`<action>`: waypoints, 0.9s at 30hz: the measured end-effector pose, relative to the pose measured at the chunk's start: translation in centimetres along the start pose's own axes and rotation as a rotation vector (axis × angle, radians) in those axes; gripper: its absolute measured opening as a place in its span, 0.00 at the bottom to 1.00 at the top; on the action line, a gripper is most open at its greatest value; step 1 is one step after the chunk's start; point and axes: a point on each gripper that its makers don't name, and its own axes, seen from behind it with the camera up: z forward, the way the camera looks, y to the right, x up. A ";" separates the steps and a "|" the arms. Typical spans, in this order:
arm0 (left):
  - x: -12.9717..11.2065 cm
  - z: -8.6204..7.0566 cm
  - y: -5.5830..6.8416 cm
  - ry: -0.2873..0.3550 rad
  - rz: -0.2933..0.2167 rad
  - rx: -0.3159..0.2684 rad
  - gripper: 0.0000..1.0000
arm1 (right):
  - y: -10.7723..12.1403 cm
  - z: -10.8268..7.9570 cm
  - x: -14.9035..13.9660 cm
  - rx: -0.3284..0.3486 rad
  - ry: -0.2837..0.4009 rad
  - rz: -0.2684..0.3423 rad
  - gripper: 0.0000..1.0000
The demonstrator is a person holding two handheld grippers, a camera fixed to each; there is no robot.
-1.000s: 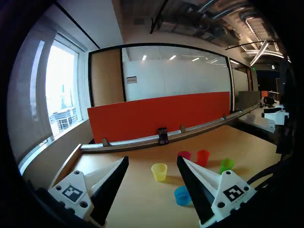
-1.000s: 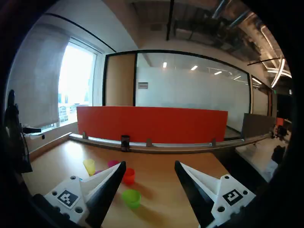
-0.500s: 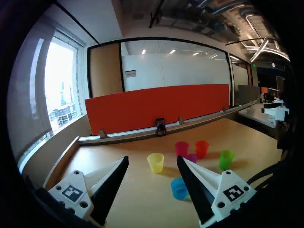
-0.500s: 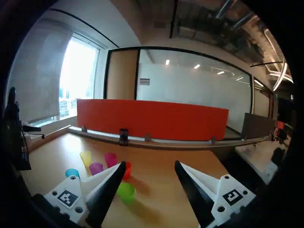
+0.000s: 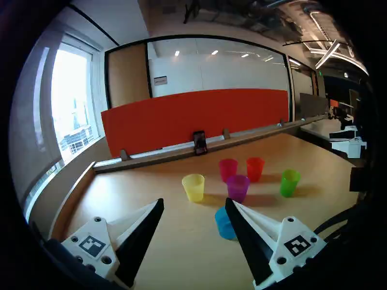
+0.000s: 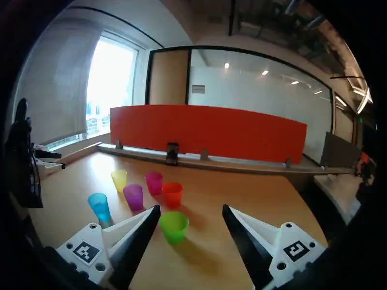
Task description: Pour water
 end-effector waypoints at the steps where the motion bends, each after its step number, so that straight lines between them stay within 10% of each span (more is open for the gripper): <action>1: -0.7 0.3 0.2 -0.016 0.005 -0.003 0.94 | -0.3 0.4 -0.7 0.007 -0.012 -0.004 0.99; 27: -11.8 6.6 7.2 -0.276 0.077 -0.153 0.94 | -2.7 7.3 -12.3 0.149 -0.273 -0.080 0.99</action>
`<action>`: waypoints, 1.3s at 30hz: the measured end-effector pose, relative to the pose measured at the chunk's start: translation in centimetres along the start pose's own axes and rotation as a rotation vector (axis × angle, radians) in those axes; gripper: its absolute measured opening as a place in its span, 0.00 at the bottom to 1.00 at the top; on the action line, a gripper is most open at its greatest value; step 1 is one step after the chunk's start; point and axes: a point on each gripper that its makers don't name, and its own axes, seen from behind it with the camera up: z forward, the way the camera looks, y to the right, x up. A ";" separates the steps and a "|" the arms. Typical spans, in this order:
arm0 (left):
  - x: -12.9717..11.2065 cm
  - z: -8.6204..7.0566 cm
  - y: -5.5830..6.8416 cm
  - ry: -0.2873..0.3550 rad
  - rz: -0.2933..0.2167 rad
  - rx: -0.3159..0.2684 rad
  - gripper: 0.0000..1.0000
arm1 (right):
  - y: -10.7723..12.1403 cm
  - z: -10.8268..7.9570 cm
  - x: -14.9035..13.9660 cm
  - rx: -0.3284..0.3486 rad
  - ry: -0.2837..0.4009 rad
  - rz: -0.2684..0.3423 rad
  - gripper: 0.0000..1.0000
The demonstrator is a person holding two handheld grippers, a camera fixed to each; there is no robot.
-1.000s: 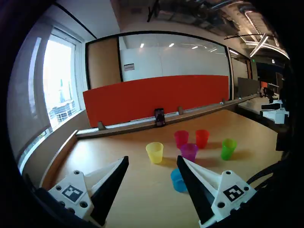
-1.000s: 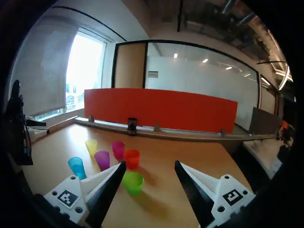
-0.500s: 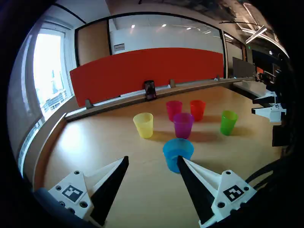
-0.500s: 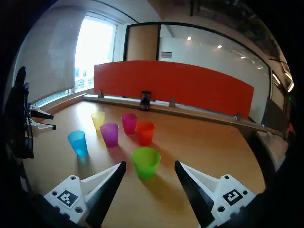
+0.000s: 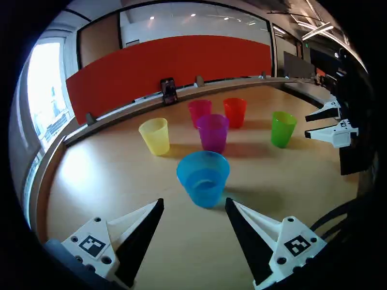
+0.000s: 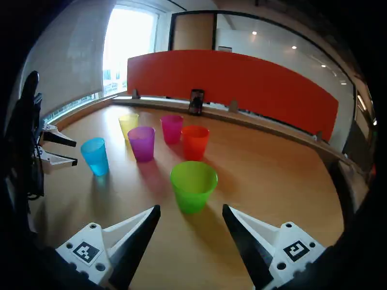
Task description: Pour water
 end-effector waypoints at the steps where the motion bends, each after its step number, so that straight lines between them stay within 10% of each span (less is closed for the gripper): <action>1: -0.1 0.3 0.1 -0.008 0.004 -0.002 0.94 | 0.1 0.4 -0.2 -0.001 -0.011 -0.002 0.99; 39: -0.7 7.2 1.7 -0.113 0.019 -0.037 0.94 | 0.7 5.8 -2.2 0.035 -0.125 0.029 0.99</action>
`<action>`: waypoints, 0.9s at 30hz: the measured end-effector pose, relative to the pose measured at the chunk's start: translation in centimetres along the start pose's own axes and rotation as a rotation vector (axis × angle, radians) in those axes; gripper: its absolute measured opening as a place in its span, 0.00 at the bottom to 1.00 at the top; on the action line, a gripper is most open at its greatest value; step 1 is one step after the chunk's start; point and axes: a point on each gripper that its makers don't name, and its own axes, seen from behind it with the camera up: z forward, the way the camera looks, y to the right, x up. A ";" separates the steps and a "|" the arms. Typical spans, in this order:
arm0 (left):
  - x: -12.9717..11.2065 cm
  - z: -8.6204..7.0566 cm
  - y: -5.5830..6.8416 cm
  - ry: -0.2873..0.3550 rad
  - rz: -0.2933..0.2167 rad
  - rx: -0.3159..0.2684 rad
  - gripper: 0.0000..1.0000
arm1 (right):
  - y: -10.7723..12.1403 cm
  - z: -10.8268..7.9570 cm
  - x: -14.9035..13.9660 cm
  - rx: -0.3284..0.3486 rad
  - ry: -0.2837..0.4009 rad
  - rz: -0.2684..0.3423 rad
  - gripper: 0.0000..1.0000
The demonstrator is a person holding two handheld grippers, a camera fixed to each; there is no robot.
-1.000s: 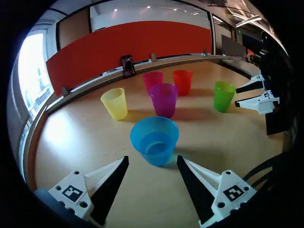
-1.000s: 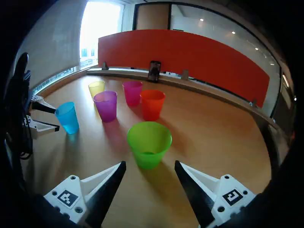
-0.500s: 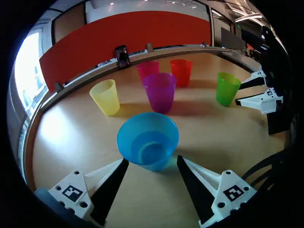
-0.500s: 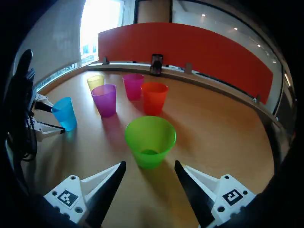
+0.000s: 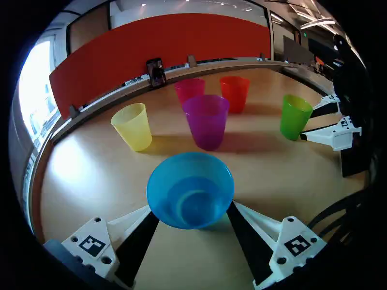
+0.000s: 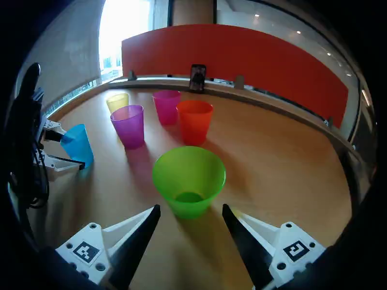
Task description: Pour water
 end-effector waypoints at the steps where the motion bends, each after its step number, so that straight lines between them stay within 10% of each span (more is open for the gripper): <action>1: 0.0 0.0 0.0 0.000 -0.003 0.000 0.94 | 0.0 0.0 0.0 -0.001 0.000 -0.001 0.99; 27: -0.4 0.7 0.0 -0.038 -0.012 -0.015 0.76 | 0.3 1.2 0.3 -0.006 -0.019 -0.007 0.99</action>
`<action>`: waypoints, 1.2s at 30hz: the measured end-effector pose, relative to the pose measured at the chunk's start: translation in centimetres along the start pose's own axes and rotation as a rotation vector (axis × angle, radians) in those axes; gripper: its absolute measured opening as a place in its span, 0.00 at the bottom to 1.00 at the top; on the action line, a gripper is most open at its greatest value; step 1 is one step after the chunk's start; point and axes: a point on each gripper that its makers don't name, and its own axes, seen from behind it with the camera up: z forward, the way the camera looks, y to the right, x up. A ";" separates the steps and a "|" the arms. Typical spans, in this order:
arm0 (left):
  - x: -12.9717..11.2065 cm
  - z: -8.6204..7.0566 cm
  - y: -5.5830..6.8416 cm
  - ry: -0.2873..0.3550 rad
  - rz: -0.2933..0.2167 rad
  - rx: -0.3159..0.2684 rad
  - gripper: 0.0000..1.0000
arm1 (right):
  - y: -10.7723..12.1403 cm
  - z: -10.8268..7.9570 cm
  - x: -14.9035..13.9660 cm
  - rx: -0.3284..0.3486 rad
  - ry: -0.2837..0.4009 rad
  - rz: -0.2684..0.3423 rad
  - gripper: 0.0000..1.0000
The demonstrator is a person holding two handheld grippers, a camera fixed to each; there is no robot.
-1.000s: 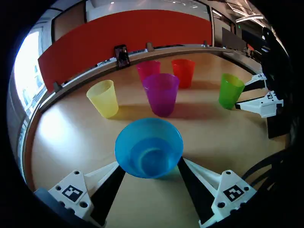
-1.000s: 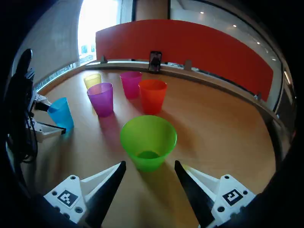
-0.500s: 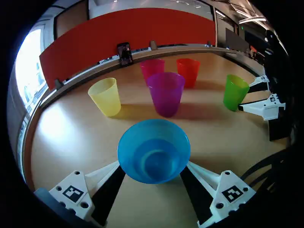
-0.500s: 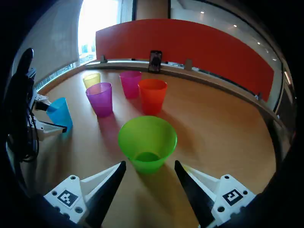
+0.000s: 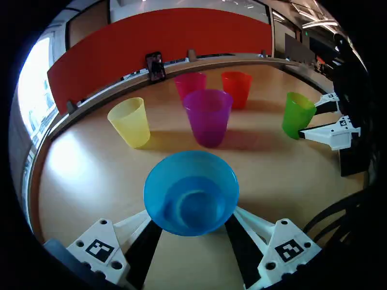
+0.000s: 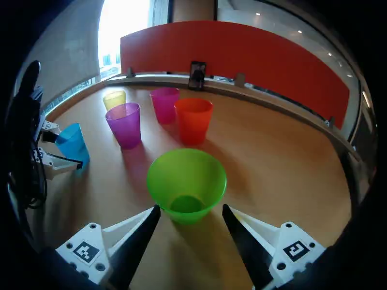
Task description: Pour water
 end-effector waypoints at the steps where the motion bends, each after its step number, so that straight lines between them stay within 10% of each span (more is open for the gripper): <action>1: 0.0 0.0 0.0 0.000 -0.001 -0.001 0.76 | 0.0 0.0 0.1 0.000 0.001 0.000 0.99; 36: 2.4 -1.8 -1.2 0.047 -0.009 0.006 0.75 | -0.4 1.0 1.2 0.006 0.005 -0.003 0.98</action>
